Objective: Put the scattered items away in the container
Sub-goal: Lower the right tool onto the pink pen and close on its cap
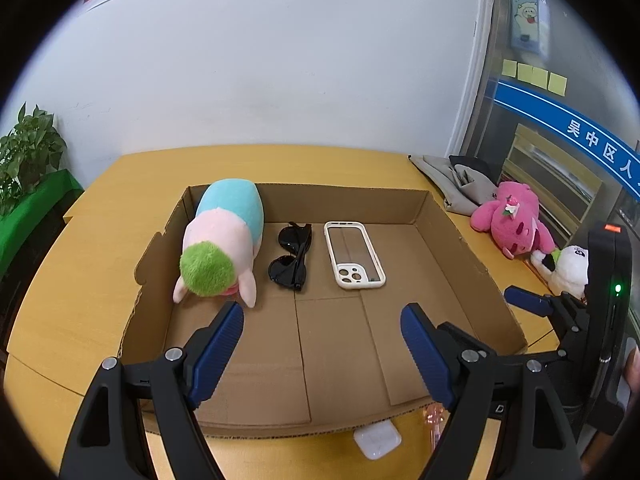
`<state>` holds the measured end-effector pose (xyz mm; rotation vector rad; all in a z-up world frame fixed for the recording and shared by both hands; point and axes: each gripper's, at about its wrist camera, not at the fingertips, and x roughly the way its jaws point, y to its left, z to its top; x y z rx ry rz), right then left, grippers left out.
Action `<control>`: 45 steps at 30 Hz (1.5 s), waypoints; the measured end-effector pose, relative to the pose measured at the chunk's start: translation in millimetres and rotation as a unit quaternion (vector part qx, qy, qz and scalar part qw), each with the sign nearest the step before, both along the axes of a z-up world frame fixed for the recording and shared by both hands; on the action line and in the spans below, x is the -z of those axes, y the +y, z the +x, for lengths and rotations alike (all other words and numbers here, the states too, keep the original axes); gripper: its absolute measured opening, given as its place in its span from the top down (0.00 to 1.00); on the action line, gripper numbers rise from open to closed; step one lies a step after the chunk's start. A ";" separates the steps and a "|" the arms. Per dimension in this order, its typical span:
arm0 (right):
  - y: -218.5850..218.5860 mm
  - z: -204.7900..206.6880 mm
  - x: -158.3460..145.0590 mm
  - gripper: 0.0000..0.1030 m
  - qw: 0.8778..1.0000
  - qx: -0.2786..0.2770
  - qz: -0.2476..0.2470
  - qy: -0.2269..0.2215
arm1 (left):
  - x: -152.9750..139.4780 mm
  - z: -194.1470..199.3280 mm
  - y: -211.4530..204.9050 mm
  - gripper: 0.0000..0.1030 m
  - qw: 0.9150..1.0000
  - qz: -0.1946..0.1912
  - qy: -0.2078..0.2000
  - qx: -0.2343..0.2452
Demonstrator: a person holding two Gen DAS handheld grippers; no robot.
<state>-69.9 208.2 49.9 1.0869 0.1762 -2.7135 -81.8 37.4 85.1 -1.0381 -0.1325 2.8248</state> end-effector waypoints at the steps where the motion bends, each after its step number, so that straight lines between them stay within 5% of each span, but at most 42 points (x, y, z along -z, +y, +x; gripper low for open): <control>1: -0.7 1.3 -0.3 0.02 1.000 0.000 0.002 0.001 | 0.4 1.4 0.1 0.21 1.000 0.002 0.000 0.001; 34: 6.8 13.7 0.4 0.02 1.000 -0.001 -0.002 -0.002 | 12.5 12.3 10.6 0.21 0.999 0.015 -0.026 0.023; 45: 54.2 55.6 48.5 0.02 0.996 0.035 -0.040 -0.067 | 54.3 43.3 40.8 0.21 0.988 0.017 -0.098 0.115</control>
